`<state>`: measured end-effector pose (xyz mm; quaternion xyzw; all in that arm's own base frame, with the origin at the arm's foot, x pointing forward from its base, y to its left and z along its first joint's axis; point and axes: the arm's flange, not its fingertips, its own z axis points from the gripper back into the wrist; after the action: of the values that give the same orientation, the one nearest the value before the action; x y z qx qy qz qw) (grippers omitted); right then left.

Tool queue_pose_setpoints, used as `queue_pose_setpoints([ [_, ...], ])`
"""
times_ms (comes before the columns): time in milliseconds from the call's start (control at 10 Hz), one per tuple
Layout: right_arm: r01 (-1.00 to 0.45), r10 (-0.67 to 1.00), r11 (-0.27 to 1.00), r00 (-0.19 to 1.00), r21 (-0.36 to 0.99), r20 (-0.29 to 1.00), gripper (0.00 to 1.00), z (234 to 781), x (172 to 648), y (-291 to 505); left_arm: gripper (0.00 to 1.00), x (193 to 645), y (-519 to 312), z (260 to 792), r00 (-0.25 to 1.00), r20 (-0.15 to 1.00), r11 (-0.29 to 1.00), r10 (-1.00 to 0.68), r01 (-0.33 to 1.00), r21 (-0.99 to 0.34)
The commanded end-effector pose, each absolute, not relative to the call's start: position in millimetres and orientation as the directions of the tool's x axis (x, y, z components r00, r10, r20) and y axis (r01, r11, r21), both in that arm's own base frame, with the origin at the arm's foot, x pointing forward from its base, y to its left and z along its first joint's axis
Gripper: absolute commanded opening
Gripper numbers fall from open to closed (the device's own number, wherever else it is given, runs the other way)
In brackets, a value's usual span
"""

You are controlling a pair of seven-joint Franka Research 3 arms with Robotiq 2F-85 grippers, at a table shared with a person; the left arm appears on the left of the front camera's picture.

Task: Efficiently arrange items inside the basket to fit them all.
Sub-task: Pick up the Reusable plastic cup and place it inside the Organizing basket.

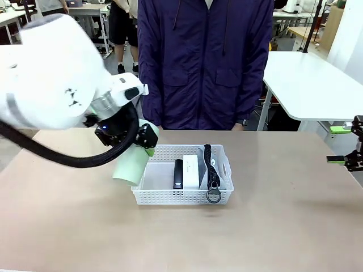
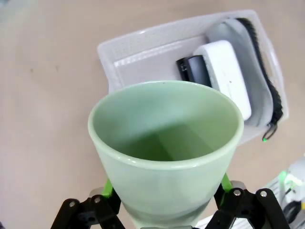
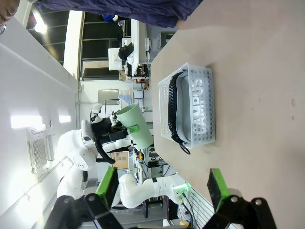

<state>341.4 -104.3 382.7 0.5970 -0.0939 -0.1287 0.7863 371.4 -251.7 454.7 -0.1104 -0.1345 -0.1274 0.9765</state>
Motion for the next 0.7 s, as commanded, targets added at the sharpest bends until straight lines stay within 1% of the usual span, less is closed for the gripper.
queue_pose_setpoints([
  [0,0.084,-0.317,0.242,0.948,0.967,-0.003,1.0,387,341,-104,0.88,403,-284,466,0.97,0.211,0.953,-0.121,0.173,-0.25],
  [100,0.084,-0.317,0.242,0.948,0.967,-0.003,1.0,387,341,-104,0.88,414,-294,459,0.979,0.194,0.957,-0.061,0.113,-0.269],
  [200,0.084,-0.317,0.242,0.948,0.967,-0.003,1.0,387,341,-104,0.88,422,-302,451,0.983,0.182,0.97,-0.001,0.045,-0.237],
  [300,0.084,-0.317,0.242,0.948,0.967,-0.003,1.0,387,341,-104,0.88,426,-308,441,0.991,0.136,0.983,0.013,0.012,-0.182],
  [500,0.084,-0.317,0.242,0.948,0.967,-0.003,1.0,387,341,-104,0.88,428,-316,432,0.992,0.122,0.992,0.015,0.0,-0.124],
  [600,0.084,-0.317,0.242,0.948,0.967,-0.003,1.0,387,341,-104,0.88,428,-317,430,0.993,0.12,0.993,0.009,0.005,-0.12],
])
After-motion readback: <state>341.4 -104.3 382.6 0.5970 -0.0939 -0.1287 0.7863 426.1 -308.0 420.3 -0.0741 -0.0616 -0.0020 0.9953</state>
